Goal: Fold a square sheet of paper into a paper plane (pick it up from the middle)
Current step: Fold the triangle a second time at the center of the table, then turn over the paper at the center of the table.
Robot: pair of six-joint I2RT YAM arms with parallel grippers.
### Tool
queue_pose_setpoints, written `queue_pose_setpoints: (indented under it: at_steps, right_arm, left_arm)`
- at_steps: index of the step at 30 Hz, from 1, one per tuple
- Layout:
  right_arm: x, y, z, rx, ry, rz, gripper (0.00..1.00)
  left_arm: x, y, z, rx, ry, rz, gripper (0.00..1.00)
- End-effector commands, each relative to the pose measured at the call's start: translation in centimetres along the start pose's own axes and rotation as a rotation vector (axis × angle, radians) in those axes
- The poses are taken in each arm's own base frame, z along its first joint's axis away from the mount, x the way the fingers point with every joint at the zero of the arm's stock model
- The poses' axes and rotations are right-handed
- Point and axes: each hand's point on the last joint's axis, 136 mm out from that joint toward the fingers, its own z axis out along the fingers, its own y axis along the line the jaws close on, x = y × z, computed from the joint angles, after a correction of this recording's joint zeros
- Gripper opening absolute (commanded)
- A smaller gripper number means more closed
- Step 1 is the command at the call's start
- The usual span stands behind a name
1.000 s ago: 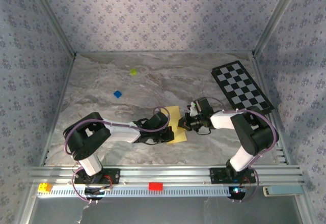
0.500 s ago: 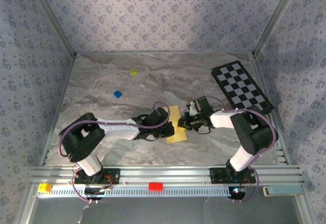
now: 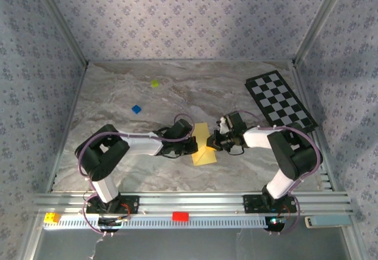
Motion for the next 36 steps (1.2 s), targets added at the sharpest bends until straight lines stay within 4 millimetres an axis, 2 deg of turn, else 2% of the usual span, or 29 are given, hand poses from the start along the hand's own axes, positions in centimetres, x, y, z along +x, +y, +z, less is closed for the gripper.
queue_pose_setpoints:
  at_steps: [1, 4, 7, 10, 14, 22, 28, 36]
  right_arm:
    - [-0.3, 1.4, -1.7, 0.005, -0.013, -0.017, 0.12]
    - [0.6, 2.0, -3.1, 0.009, -0.02, -0.03, 0.18]
    - [2.1, 1.4, -4.3, 0.049, -0.013, -0.016, 0.35]
    - [3.6, -0.1, -5.0, 0.103, 0.0, 0.02, 0.41]
    - [4.7, -0.5, -5.1, 0.089, -0.003, 0.061, 0.47]
    - [5.4, -0.2, -3.7, 0.066, 0.029, 0.082, 0.46]
    - [4.8, -0.5, -2.7, 0.079, 0.029, 0.105, 0.44]
    - [3.2, 0.3, -1.7, 0.045, 0.009, 0.118, 0.46]
  left_arm:
    - [1.4, 2.9, 0.7, -0.089, 0.033, -0.034, 0.0]
    - [1.8, 3.0, 0.9, -0.083, 0.039, -0.037, 0.0]
    - [1.7, 2.6, 1.1, -0.074, 0.04, -0.037, 0.0]
    - [1.6, 2.2, 1.0, -0.065, 0.037, -0.035, 0.0]
    - [1.6, 1.8, 0.8, -0.061, 0.037, -0.029, 0.0]
    - [1.6, 1.8, 0.8, -0.061, 0.038, -0.025, 0.0]
    - [1.6, 1.8, 0.8, -0.061, 0.039, -0.024, 0.0]
    - [1.6, 1.6, 1.0, -0.055, 0.041, -0.023, 0.0]
